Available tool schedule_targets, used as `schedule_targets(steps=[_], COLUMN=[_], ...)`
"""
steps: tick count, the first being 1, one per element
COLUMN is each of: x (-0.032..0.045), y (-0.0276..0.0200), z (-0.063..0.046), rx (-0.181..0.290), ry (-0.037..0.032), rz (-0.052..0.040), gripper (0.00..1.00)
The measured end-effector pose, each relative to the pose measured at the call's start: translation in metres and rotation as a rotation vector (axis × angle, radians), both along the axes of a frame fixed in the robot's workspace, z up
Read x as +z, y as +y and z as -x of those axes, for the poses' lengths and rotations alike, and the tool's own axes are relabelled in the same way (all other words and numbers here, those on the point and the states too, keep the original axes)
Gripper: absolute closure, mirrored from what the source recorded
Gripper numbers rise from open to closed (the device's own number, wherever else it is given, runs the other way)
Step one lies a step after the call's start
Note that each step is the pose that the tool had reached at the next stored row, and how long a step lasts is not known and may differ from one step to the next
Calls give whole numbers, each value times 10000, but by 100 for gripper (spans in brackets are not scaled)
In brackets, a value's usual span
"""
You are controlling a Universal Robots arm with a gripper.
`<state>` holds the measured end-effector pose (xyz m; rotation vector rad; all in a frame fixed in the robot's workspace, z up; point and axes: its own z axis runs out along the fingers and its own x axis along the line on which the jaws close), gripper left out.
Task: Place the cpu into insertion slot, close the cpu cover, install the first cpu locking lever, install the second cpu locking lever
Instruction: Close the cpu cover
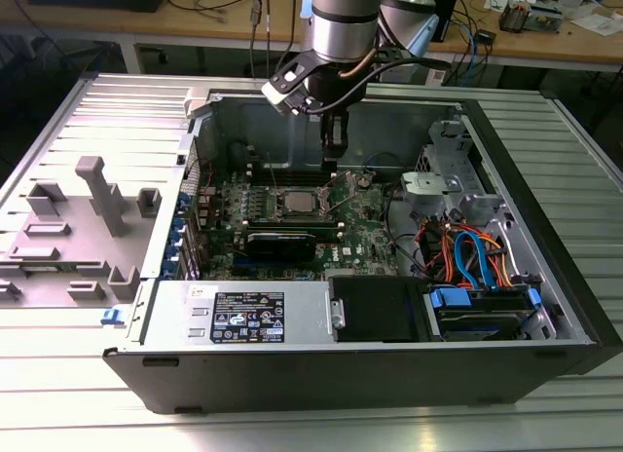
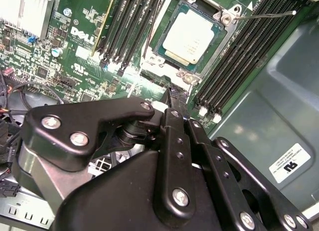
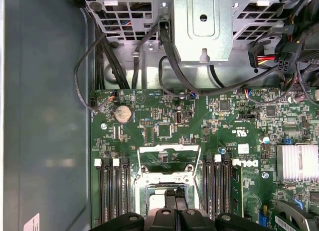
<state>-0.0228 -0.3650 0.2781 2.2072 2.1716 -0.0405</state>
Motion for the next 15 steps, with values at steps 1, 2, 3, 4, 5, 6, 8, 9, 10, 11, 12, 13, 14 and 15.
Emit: schedule_targets(steps=[1, 2, 3, 4, 5, 6, 8, 9, 10, 11, 12, 13, 14, 15], x=[0, 0, 0, 0, 0, 0, 0, 0, 0, 0, 0, 0, 0, 0], y=[0, 0, 0, 0, 0, 0, 0, 0, 0, 0, 0, 0, 0, 0], z=[-2, -5, -6, -7, -10, -14, -22, -24, -26, -29, -31, -36, -40, -44], rx=[-1, 0, 0, 1, 1, 1, 1, 0, 0, 1, 1, 0, 1, 1], ry=[0, 0, 0, 0, 0, 0, 0, 0, 0, 0, 0, 0, 0, 0], rz=[0, 0, 0, 0, 0, 0, 0, 1, 0, 0, 0, 0, 0, 0], gripper=[89, 89, 89, 89, 89, 89, 89, 89, 89, 89, 89, 89, 89, 89])
